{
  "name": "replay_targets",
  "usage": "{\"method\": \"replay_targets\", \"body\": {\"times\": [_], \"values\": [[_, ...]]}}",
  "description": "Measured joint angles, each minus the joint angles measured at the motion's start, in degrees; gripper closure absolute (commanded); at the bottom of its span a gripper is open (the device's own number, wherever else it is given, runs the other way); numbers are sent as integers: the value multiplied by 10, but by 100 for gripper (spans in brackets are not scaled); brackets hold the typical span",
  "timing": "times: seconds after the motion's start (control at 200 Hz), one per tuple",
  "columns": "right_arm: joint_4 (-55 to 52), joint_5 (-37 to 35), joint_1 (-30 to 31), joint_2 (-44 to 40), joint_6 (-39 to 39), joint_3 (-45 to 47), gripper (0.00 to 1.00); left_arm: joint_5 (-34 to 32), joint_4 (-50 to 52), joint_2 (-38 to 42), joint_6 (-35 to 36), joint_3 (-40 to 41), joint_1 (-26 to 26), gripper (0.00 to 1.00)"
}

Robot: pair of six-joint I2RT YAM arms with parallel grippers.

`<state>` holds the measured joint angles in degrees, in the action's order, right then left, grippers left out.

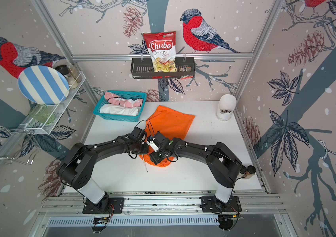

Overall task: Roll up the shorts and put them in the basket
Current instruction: Roll the shorts at the center of the board.

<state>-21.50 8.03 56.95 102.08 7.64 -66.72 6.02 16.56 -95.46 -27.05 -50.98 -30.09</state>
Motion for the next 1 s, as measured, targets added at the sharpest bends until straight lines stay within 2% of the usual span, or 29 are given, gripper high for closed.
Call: {"method": "replay_targets", "body": {"times": [0.085, 0.14, 0.22, 0.475, 0.635, 0.85, 0.93, 1.0], "values": [[3, 16, -10, 6, 0, 8, 80, 0, 2, 2, 0, 0, 0, 72], [14, 26, -26, 6, 1, 17, 92, 0, 4, 4, 0, 0, 0, 70], [37, 55, -59, 5, 17, 37, 100, -2, 9, 11, 0, -1, 0, 64], [120, 139, -114, 40, 47, 72, 100, -11, 46, 72, -3, -9, 0, 45], [170, 211, -145, 58, 79, 92, 100, -20, 55, 146, -29, 2, 0, 38], [212, 257, -157, 68, 122, 106, 100, -8, 46, 226, -81, 90, 0, 26], [225, 266, -157, 71, 137, 109, 100, 12, 22, 240, -106, 134, 0, 18], [233, 270, -156, 72, 139, 113, 100, 31, -17, 246, -135, 170, 1, 16]]}}
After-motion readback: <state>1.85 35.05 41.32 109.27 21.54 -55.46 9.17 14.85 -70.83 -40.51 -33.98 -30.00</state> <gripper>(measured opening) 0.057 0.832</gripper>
